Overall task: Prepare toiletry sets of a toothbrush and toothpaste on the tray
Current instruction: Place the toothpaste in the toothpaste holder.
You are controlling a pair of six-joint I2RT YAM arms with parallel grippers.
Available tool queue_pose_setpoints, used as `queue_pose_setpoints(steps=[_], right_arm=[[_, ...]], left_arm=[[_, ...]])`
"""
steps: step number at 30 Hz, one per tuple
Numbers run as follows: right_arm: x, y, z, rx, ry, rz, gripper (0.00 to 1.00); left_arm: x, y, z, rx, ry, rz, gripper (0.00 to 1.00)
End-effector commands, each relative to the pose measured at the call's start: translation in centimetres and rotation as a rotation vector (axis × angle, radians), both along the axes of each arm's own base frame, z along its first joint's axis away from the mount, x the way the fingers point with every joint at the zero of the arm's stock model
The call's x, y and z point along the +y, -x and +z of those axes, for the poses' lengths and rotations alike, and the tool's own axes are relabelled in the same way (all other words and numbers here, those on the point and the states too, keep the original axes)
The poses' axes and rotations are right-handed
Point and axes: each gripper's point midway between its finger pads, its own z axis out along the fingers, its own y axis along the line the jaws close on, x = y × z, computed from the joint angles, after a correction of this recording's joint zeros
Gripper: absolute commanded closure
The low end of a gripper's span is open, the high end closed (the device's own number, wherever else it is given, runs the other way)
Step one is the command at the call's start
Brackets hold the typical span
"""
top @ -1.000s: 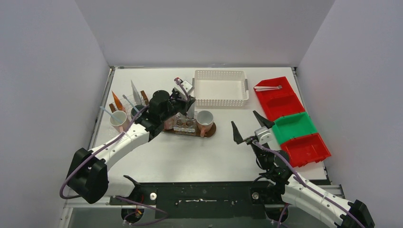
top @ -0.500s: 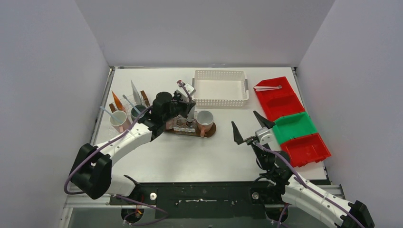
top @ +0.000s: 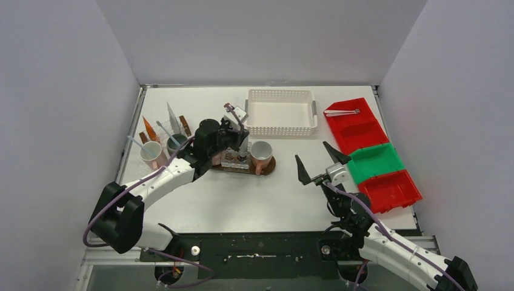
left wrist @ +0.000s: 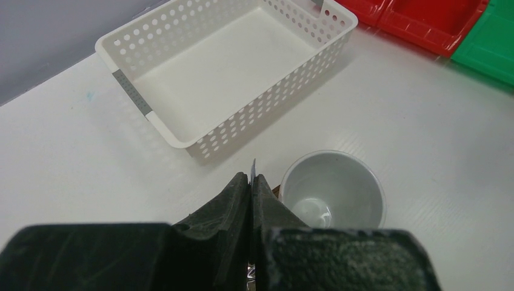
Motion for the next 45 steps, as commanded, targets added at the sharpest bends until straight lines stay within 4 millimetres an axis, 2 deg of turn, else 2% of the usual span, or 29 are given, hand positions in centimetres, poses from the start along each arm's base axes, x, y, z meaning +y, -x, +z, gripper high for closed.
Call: queue_pose_setpoints(steps=[1,6,18,23,30,34,42,45], right_arm=[[0.0,0.7,2.0,-0.062,-0.052,0.025,0.00],[0.0,0.7,2.0,-0.063,-0.050,0.025,0.00],[0.1,0.8,2.1,-0.067,-0.052,0.031,0.00],[0.2,0.8,2.4,-0.063,-0.057,0.036,0.00],[0.2,0.5,3.3,-0.034,-0.079,0.033,0.00],[0.0,-0.2,3.8,0.018,-0.088,0.004,0.00],[-1.2,-2.4,4.0,0.232,-0.178,-0.137,0.00],[-1.8,-3.5,4.3,0.317,-0.217,-0.217,0.00]], left_arm=[[0.1,-1.0,3.2,-0.076,0.111,0.047,0.96],[0.2,-1.0,3.2,-0.079,0.140,0.065,0.93],[0.7,-1.0,3.5,-0.084,0.132,0.083,0.74],[1.2,-0.6,6.0,-0.117,0.149,0.092,0.65],[2.0,0.7,11.7,-0.166,0.184,0.092,0.43],[2.6,1.3,14.1,-0.171,0.195,0.099,0.38],[5.0,1.7,14.8,-0.116,0.193,0.162,0.20],[6.8,1.7,14.9,-0.099,0.206,0.217,0.13]])
